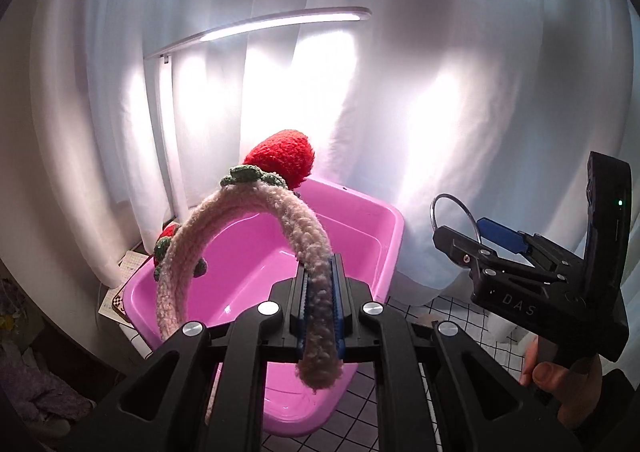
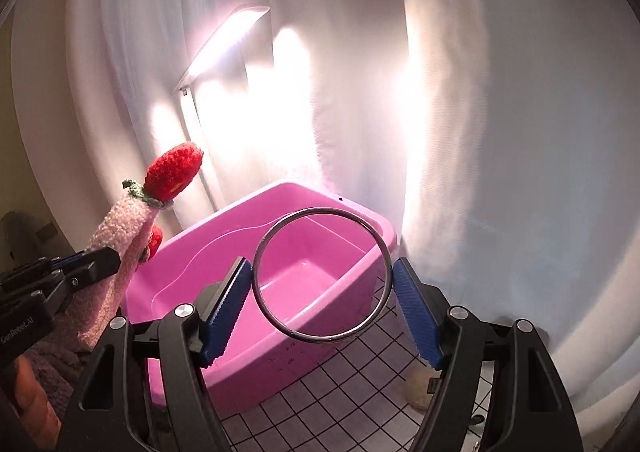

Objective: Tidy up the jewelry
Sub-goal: 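Lift and carry the headband with left tool while right tool carries the ring to the tub, then open left tool over the pink tub while right tool releases the ring inside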

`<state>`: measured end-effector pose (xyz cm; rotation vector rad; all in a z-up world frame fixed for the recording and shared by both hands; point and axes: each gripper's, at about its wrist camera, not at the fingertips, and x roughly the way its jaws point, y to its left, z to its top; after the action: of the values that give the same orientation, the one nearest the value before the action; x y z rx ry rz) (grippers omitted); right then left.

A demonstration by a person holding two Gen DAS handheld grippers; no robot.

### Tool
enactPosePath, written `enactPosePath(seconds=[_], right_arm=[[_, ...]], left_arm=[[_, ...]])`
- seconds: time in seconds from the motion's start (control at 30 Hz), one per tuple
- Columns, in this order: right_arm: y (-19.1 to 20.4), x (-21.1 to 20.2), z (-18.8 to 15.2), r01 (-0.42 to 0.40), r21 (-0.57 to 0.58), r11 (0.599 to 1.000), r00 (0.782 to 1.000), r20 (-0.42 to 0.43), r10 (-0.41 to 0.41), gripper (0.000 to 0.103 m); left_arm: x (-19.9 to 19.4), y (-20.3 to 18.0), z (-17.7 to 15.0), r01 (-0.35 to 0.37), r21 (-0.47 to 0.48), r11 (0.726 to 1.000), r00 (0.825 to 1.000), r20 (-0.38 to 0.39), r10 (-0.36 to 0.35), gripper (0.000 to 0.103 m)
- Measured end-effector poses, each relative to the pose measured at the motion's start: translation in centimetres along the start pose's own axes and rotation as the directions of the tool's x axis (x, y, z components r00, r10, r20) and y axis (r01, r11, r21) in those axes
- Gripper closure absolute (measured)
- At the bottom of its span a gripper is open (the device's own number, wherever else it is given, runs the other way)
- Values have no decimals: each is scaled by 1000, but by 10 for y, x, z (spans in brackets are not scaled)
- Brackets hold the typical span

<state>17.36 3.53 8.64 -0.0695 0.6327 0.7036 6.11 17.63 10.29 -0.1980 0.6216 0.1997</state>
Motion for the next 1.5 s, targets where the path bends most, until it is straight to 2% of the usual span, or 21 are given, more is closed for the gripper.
enactPosePath(seconds=[0.13,0.3,0.4,0.53,0.63,0.7,0.83,0.9,1.0,1.07,1.1,1.27,1.5], right_arm=[[21,51,13,-25,-52,998,997,-68,21,33],[31,106,21,-49,-83,995,985,-172,34,33],[28,133,20,-57,-85,995,970,-242,35,33],[27,162,18,-59,-81,995,942,-333,29,33],[26,178,14,-49,-81,996,920,-391,13,33],[27,187,12,-39,-79,996,905,-425,2,33],[28,193,10,-19,-109,994,892,-451,-32,33],[29,196,12,-23,-101,995,885,-464,-26,33],[30,202,13,-10,-113,994,878,-476,-45,32],[27,205,13,-6,-115,993,876,-479,-50,32],[28,205,13,-3,-115,993,875,-481,-53,32],[32,205,10,16,-131,991,868,-490,-79,32],[36,200,5,24,-127,992,871,-485,-83,32]], left_arm=[[31,23,-5,11,-25,1000,998,-69,-13,92],[54,20,-13,56,-10,998,990,-129,-57,92],[70,20,-20,86,-47,995,977,-190,-94,92],[94,34,-23,77,-93,993,961,-258,-99,92],[114,43,-25,65,-138,988,940,-324,-107,92],[125,49,-29,56,-162,985,926,-361,-111,92],[137,54,-34,60,-201,978,906,-401,-138,90],[141,57,-33,57,-211,976,901,-410,-141,85],[143,62,-30,39,-212,976,903,-410,-126,68],[143,66,-28,13,-211,977,909,-404,-99,43],[141,68,-27,9,-215,977,914,-394,-95,40],[133,76,-29,-13,-219,976,920,-384,-73,34],[128,80,-32,-31,-218,975,925,-376,-55,30]])
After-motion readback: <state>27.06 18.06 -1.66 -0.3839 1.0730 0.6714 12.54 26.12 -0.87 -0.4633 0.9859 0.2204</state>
